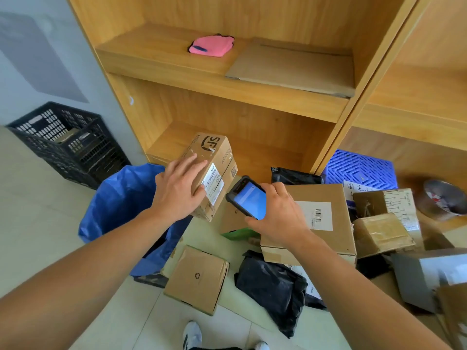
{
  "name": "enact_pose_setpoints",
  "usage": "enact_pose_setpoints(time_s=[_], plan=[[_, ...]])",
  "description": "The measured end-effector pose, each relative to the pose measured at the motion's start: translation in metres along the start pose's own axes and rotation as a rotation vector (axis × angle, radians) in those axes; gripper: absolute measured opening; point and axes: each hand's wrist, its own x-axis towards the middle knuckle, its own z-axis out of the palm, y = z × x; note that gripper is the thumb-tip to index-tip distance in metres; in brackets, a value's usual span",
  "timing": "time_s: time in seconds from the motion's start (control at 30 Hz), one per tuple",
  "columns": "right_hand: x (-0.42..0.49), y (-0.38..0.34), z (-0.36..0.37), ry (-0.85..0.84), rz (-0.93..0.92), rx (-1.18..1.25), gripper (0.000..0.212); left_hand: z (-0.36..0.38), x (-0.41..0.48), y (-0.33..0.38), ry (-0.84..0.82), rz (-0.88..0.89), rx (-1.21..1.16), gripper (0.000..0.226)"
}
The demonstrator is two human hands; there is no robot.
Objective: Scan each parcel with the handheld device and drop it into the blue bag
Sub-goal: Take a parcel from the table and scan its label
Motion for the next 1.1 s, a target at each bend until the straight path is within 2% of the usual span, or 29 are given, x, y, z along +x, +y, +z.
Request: enact_pose_setpoints(time_s=[0.17, 0.53, 0.83, 1.1], plan=[[0.013, -0.036, 0.022, -0.038, -0.079, 0.058, 0.082, -0.017, -0.030, -0.033, -0.021, -0.109, 0.072, 0.064], [0.043, -0.153, 0.079, -0.093, -0.142, 0.082, 0.086, -0.035, -0.070, -0.156, -0.061, -0.159, 0.188, 0.065], [0.105, -0.280, 0.167, -0.118, 0.023, 0.086, 0.093, -0.020, -0.056, -0.326, -0.187, -0.063, 0.206, 0.064], [0.150, -0.320, 0.235, -0.109, 0.214, 0.116, 0.088, 0.028, -0.037, -0.406, -0.252, 0.005, 0.157, 0.066]])
